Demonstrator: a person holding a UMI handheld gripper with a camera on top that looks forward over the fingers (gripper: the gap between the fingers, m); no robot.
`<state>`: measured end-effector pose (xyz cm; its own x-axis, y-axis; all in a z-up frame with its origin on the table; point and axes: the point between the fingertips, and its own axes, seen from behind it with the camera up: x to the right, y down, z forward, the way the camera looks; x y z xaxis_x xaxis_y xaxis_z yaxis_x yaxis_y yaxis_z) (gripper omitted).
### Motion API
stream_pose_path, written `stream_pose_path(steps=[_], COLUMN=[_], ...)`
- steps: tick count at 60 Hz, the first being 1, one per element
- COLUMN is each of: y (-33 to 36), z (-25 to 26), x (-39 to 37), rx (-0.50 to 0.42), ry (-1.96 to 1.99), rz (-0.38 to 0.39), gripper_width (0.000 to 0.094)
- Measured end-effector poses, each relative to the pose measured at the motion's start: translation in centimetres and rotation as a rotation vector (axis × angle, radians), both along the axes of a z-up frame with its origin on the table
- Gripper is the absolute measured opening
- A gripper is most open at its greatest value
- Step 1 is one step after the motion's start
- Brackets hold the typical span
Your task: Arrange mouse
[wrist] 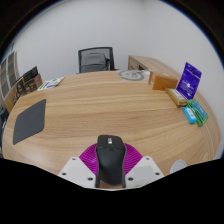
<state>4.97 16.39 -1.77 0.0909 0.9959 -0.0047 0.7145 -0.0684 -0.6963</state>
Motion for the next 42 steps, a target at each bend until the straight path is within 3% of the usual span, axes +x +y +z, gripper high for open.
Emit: stream_pose_path(steps=[11,19,32,42], y=[0.2,0.0,-9.4,-21.0], z=[0.7,5.9,17.3,18.9], x=[0.7,-0.2,-5.8,-9.3], rx=[-0.025,0.003,-0.015,-0.048], ry=[-0.011,0.044,0.185,0.224], rz=[-0.044,-0.059,0.044,0.142], gripper_width=[0.0264,0.0263,0.0264,0.0264])
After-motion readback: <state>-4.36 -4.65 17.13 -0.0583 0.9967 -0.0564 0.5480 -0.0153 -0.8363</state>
